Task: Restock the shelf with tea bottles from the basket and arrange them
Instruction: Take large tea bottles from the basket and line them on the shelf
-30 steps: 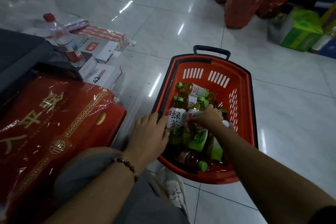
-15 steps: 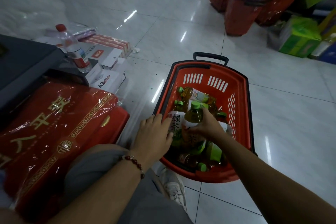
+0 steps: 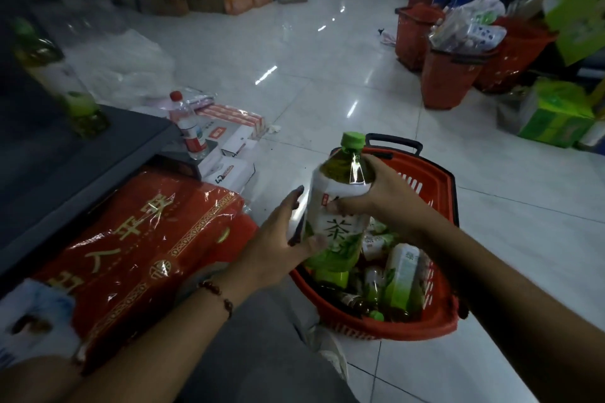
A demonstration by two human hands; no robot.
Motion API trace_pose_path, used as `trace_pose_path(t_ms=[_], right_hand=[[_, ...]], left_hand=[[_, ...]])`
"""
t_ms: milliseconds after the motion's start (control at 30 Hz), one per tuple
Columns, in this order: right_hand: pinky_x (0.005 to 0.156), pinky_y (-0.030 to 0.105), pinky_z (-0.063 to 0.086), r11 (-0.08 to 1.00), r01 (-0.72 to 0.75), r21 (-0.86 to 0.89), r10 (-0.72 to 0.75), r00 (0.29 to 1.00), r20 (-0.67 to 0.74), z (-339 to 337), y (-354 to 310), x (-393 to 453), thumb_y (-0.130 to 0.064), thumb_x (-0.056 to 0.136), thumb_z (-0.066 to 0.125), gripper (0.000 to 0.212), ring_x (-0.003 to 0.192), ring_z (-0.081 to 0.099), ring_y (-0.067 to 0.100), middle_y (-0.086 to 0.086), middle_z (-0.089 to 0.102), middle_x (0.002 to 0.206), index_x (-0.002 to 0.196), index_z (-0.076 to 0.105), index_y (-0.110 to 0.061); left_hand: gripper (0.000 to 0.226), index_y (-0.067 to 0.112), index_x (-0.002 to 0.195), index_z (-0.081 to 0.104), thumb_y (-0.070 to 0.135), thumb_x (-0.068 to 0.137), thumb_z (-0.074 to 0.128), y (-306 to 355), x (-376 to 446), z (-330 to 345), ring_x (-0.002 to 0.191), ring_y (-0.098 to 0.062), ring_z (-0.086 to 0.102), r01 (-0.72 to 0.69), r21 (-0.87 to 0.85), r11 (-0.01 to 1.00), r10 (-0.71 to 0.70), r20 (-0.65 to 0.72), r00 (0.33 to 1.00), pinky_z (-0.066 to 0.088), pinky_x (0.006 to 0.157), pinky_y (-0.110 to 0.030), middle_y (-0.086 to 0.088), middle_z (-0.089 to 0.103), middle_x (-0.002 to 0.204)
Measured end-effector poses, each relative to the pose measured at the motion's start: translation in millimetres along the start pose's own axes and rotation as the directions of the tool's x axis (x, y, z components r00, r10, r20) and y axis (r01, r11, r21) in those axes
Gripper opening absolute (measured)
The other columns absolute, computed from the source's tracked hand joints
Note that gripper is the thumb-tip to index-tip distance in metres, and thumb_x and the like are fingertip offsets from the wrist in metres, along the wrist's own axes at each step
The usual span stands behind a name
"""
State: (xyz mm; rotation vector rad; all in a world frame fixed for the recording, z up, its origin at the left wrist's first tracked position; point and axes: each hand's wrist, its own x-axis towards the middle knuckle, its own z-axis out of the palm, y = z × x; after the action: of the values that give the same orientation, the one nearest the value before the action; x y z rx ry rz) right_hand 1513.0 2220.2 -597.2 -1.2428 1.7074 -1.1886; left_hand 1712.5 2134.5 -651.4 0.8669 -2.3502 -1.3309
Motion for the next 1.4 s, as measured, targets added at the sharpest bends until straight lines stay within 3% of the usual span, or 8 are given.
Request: trace_pose_path(t_ms=[133,300,467,667,867,1033,1200,1400], right_hand=[[0.078,0.034,0.06,0.989,0.115,0.09,-0.124,0.987,0.102,20.0,-77.0,-3.6,-0.017,0.07,0.085,0.057,0.089,0.074,0.017,-0.001,0.073,0.105,0.12,0.058,-0.024],[0.081,0.036,0.06,0.911,0.25,0.327,-0.322,0.928,0.186,73.1,-168.4,-5.1,-0.016,0.071,0.085,0.062,0.095,0.073,0.022,0.003,0.074,0.108,0.126,0.058,-0.021],[0.085,0.035,0.059,0.813,0.282,0.51,-0.442,0.868,0.225,131.5,-254.5,-9.9,-0.034,0.075,0.079,0.088,0.104,0.07,0.016,0.001,0.06,0.128,0.149,0.032,-0.027],[0.092,0.038,0.056,0.76,0.437,0.481,-0.635,0.654,0.411,225.7,-336.3,-31.4,-0.026,0.083,0.077,0.058,0.107,0.069,0.014,-0.003,0.069,0.121,0.135,0.052,-0.026],[0.091,0.035,0.057,0.663,0.484,0.572,-0.748,0.465,0.473,298.8,-427.7,-40.8,-0.016,0.09,0.07,0.043,0.104,0.07,0.016,-0.001,0.073,0.115,0.131,0.059,-0.023],[0.094,0.034,0.055,0.646,0.47,0.602,-0.763,0.412,0.497,359.8,-477.3,-26.9,-0.017,0.092,0.068,0.039,0.108,0.069,0.017,0.001,0.072,0.118,0.13,0.061,-0.02],[0.084,0.021,0.056,0.658,0.495,0.568,-0.753,0.449,0.481,411.8,-500.8,-6.0,-0.016,0.088,0.073,0.035,0.1,0.07,0.01,-0.006,0.074,0.108,0.122,0.066,-0.023],[0.084,0.014,0.049,0.638,0.706,0.307,-0.747,0.471,0.47,451.0,-520.7,16.6,-0.025,0.084,0.077,0.047,0.1,0.063,0.004,-0.014,0.068,0.107,0.128,0.061,-0.026]], left_hand=[[0.09,0.065,0.134,0.024,0.06,0.062,0.078,41.2,-29.2,-49.7,0.114,-0.005,0.062,-0.068,-0.26,0.963,0.037,-0.121,0.992,0.058,0.087,-0.034,0.016,0.058,0.127],[0.079,0.032,0.14,0.04,0.028,0.074,0.082,87.4,-89.1,-122.2,0.103,-0.003,0.068,-0.211,-0.265,0.941,0.091,-0.404,0.91,0.056,0.076,-0.02,0.014,0.071,0.11],[0.053,0.03,0.121,0.055,0.02,0.074,0.077,123.6,-155.3,-199.2,0.09,-0.005,0.072,-0.311,-0.189,0.931,0.093,-0.701,0.707,0.055,0.067,-0.017,0.016,0.075,0.097],[0.049,0.029,0.124,0.058,0.038,0.079,0.075,159.3,-250.0,-289.7,0.098,-0.006,0.071,-0.309,-0.035,0.951,0.102,-0.904,0.414,0.055,0.079,-0.026,0.011,0.074,0.111],[0.057,0.036,0.128,0.03,0.046,0.086,0.066,183.0,-330.0,-362.2,0.08,0.008,0.069,-0.14,0.118,0.983,0.146,-0.968,0.204,0.053,0.067,-0.021,0.015,0.065,0.108],[0.056,0.04,0.131,0.032,0.043,0.088,0.068,187.8,-368.3,-423.4,0.081,0.0,0.071,0.048,0.208,0.977,0.197,-0.966,0.166,0.053,0.068,-0.019,0.012,0.067,0.107],[0.045,0.039,0.133,0.051,0.039,0.092,0.067,176.2,-393.7,-471.2,0.099,0.002,0.069,0.165,0.241,0.956,0.184,-0.936,0.3,0.054,0.078,-0.015,0.019,0.07,0.112],[0.034,0.045,0.12,0.054,0.037,0.091,0.069,157.0,-404.8,-516.4,0.095,-0.001,0.065,0.343,0.171,0.924,0.053,-0.944,0.326,0.053,0.057,-0.023,0.02,0.068,0.111]])
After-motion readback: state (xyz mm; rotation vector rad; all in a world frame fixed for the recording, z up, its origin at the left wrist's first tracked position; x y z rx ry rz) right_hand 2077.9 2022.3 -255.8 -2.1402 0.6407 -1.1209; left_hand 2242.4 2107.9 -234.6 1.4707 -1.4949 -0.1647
